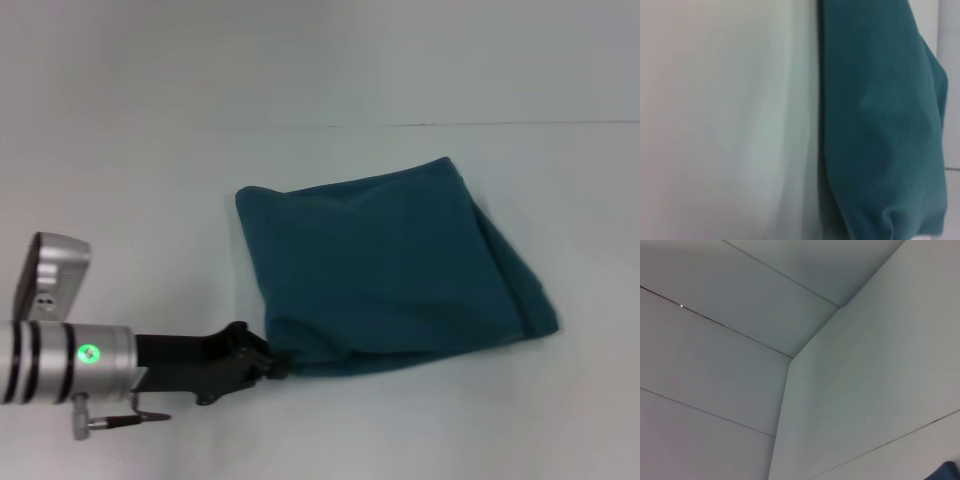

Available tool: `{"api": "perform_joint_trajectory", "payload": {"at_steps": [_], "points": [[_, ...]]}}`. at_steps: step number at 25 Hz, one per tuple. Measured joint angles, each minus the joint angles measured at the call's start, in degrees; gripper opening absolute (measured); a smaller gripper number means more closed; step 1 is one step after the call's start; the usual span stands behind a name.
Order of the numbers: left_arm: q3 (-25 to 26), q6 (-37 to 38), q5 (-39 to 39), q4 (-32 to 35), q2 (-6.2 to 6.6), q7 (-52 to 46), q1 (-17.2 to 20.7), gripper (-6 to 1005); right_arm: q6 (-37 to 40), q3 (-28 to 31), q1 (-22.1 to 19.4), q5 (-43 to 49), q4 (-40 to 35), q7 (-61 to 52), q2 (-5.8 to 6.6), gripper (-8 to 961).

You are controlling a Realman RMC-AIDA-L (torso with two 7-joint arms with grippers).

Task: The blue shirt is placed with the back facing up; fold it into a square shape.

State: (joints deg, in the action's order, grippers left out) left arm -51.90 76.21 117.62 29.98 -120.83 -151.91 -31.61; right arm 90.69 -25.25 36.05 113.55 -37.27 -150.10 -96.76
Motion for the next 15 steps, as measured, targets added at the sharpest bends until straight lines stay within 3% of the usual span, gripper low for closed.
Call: {"api": "perform_joint_trajectory", "payload": {"at_steps": [5,15], "points": [[5.81,1.91,4.4,0.3,0.82,0.91,0.05,25,0.25,0.11,0.12,0.0,0.14,-0.02,0.0,882],[7.65,3.18,5.53,0.8,1.17,1.74,0.19,31,0.25,0.11,0.12,-0.08,0.2,0.01,-0.09,882]]}}
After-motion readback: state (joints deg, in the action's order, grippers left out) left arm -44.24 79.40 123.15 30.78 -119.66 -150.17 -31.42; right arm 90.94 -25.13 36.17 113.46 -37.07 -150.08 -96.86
